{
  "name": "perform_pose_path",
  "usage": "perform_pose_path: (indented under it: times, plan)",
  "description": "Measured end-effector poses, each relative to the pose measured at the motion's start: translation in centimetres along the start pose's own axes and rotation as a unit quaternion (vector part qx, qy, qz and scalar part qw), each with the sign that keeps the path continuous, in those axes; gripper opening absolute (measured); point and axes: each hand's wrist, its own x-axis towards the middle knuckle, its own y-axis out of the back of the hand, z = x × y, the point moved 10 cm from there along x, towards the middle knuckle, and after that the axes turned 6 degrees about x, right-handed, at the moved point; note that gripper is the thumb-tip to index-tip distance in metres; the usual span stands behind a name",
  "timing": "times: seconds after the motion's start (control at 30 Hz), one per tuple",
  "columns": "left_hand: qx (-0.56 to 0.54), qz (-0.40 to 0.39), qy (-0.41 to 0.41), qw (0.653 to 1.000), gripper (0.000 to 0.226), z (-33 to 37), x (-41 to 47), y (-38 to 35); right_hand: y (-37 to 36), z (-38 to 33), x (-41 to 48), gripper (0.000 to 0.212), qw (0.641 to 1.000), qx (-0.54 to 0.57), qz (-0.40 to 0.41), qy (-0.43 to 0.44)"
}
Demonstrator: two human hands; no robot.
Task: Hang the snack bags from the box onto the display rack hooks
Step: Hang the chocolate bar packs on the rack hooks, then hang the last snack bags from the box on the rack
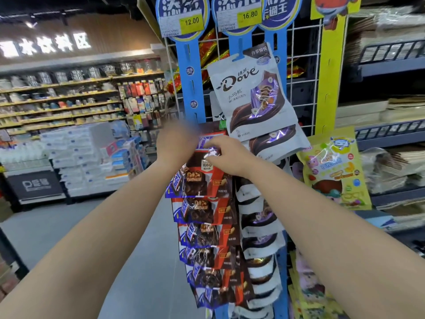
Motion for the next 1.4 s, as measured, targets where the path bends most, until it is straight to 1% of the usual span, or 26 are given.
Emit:
perform_pose_path:
  times: [0.1, 0.13, 0.2, 0.3, 0.37, 0.4, 0.47, 0.57, 0.6, 0.67, 0.73, 0.8, 0.83, 0.93, 0.97, 1.03, 1.1, 1.13, 1.27, 1.33, 1.4]
  plan:
    - [-0.085, -0.049, 0.064, 0.993, 0.015, 0.6, -1.5, 0.0, 0.5, 0.5, -1.9, 0.030, 0.999, 0.034, 0.005, -0.023]
    - [-0.113, -0.055, 0.075, 0.989, 0.013, 1.2, -2.0, 0.2, 0.6, 0.8, -2.5, 0.028, 0.999, 0.032, 0.005, -0.030]
    - [-0.165, -0.070, 0.070, 0.981, 0.009, 3.2, -3.4, 0.4, 0.7, 1.8, -4.2, 0.023, 0.998, 0.018, 0.011, -0.054]
    - [-0.214, -0.090, 0.023, 0.972, 0.011, 7.5, -6.4, 0.1, 1.2, 4.6, -7.6, 0.019, 0.991, 0.025, 0.049, -0.118]
    - [-0.253, -0.110, -0.018, 0.961, 0.012, 10.6, -8.8, -0.6, 1.8, 8.0, -10.6, 0.022, 0.979, 0.010, 0.079, -0.189]
    - [-0.275, -0.129, -0.039, 0.952, 0.011, 12.4, -10.2, -1.3, 1.9, 10.0, -12.5, 0.023, 0.970, -0.006, 0.078, -0.230]
    - [-0.308, -0.190, -0.090, 0.928, 0.010, 16.3, -13.2, -3.4, 2.0, 14.2, -16.8, 0.027, 0.948, -0.017, 0.059, -0.312]
    - [-0.330, -0.308, -0.175, 0.875, 0.006, 23.0, -19.0, -7.9, 3.1, 20.3, -25.3, 0.034, 0.904, -0.033, 0.047, -0.425]
    - [-0.332, -0.347, -0.190, 0.857, 0.005, 25.2, -20.9, -9.5, 3.6, 21.9, -28.4, 0.031, 0.887, -0.036, 0.040, -0.459]
    - [-0.319, -0.424, -0.216, 0.820, 0.012, 29.7, -24.9, -12.7, 4.5, 25.0, -34.4, 0.022, 0.854, -0.038, 0.025, -0.518]
    - [-0.294, -0.486, -0.246, 0.786, 0.017, 34.3, -28.8, -15.9, 5.7, 28.0, -39.9, 0.023, 0.825, -0.037, 0.027, -0.564]
    - [-0.269, -0.537, -0.278, 0.750, 0.011, 39.0, -32.7, -18.7, 6.7, 31.3, -45.3, 0.026, 0.792, -0.010, 0.041, -0.609]
    - [-0.268, -0.562, -0.291, 0.726, 0.008, 41.4, -34.7, -20.0, 7.3, 33.0, -47.8, 0.023, 0.776, 0.001, 0.044, -0.629]
    - [-0.265, -0.648, -0.286, 0.654, 0.012, 47.4, -40.3, -24.4, 10.1, 37.9, -54.4, 0.001, 0.734, 0.013, 0.092, -0.673]
    - [-0.263, -0.668, -0.278, 0.638, 0.013, 49.0, -41.8, -26.1, 11.0, 39.7, -56.1, 0.002, 0.725, 0.014, 0.106, -0.680]
    - [-0.270, -0.691, -0.253, 0.621, 0.020, 52.1, -44.4, -29.6, 11.7, 43.5, -59.1, 0.014, 0.717, 0.017, 0.095, -0.691]
    - [-0.270, -0.706, -0.224, 0.616, 0.020, 54.6, -46.6, -33.2, 11.8, 47.4, -61.1, 0.028, 0.719, 0.016, 0.071, -0.691]
    - [-0.260, -0.712, -0.222, 0.613, 0.020, 55.9, -47.7, -35.1, 11.8, 49.4, -62.4, 0.030, 0.708, 0.024, 0.062, -0.703]
    - [-0.213, -0.738, -0.202, 0.608, 0.020, 58.1, -52.0, -41.8, 10.6, 56.3, -65.3, 0.028, 0.710, 0.030, 0.040, -0.703]
    - [-0.179, -0.760, -0.194, 0.594, 0.007, 58.3, -54.5, -45.1, 9.1, 59.7, -67.3, 0.030, 0.689, 0.054, 0.028, -0.723]
    - [-0.153, -0.789, -0.170, 0.570, 0.008, 58.2, -57.3, -48.6, 7.3, 62.8, -69.4, 0.033, 0.656, 0.076, 0.013, -0.750]
